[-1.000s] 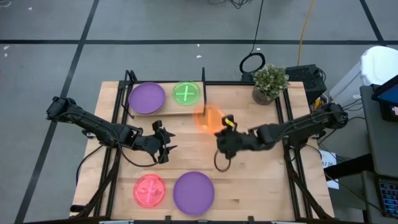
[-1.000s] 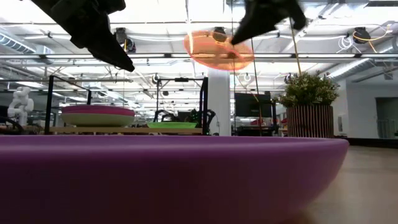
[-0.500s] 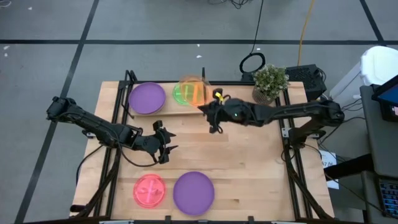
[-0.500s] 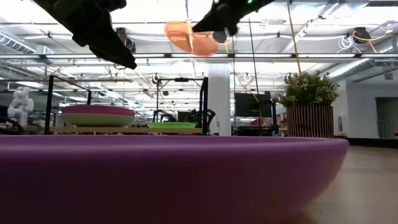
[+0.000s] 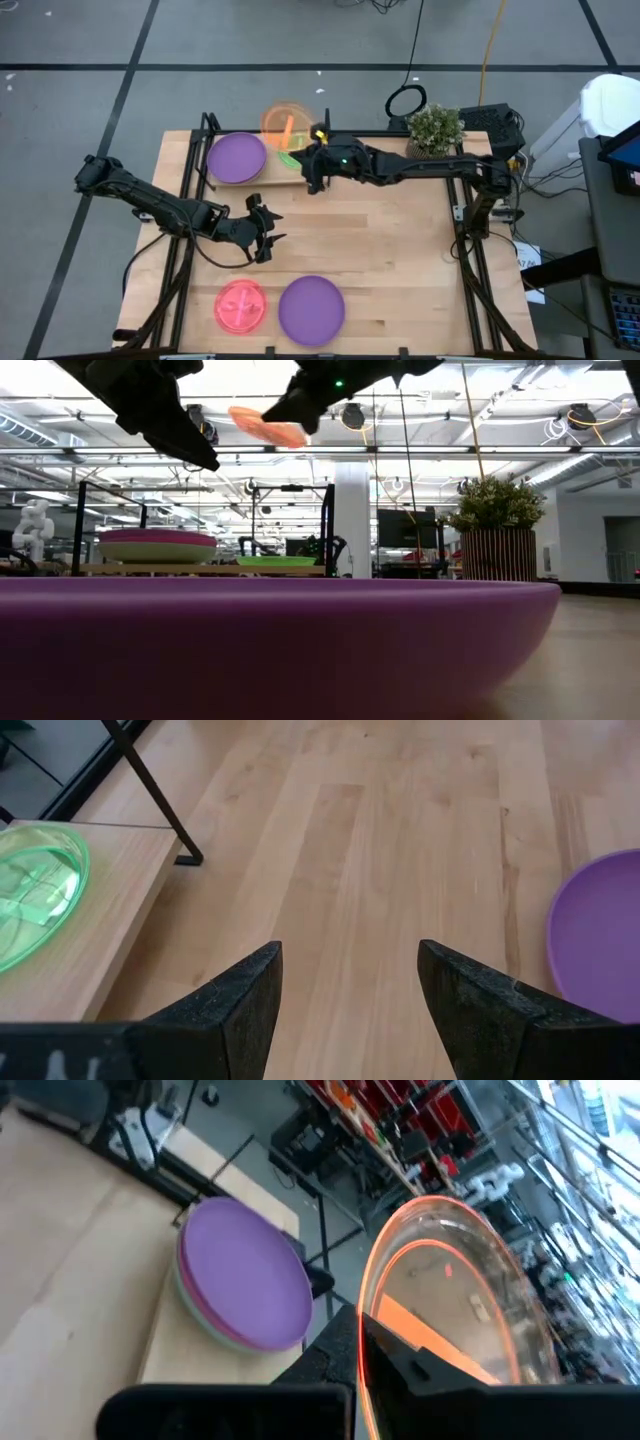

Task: Place and stack plates onto a shelf
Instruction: Stack the orange transparent plate into the green transparent plate on the shelf

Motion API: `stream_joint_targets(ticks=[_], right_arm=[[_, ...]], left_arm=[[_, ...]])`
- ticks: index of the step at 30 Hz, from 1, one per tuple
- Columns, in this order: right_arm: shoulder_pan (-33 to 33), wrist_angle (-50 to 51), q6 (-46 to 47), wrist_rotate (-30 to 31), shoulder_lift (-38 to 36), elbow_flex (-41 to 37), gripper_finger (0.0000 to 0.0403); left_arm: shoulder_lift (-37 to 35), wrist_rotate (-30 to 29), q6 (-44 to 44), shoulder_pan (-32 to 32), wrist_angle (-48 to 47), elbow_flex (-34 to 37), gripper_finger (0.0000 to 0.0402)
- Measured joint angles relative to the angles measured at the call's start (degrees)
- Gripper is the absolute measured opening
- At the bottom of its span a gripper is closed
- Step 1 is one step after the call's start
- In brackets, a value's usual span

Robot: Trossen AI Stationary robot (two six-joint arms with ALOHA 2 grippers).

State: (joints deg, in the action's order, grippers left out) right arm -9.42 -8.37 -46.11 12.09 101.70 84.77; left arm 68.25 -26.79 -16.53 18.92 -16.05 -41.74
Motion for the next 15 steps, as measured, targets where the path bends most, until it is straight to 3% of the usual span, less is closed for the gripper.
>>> stream_joint_targets(ticks=[7, 15], right_arm=[[-3.1, 0.0, 2.6, -6.0, 5.5, 6.2, 0.0], [-6.5, 1.6, 6.9, -7.9, 11.1, 7.7, 0.0]], left_arm=[[0.0, -0.1, -0.2, 1.1, -0.5, 0.0, 0.0237], [0.0, -0.3, -0.2, 1.2, -0.8, 0.0, 0.0237]])
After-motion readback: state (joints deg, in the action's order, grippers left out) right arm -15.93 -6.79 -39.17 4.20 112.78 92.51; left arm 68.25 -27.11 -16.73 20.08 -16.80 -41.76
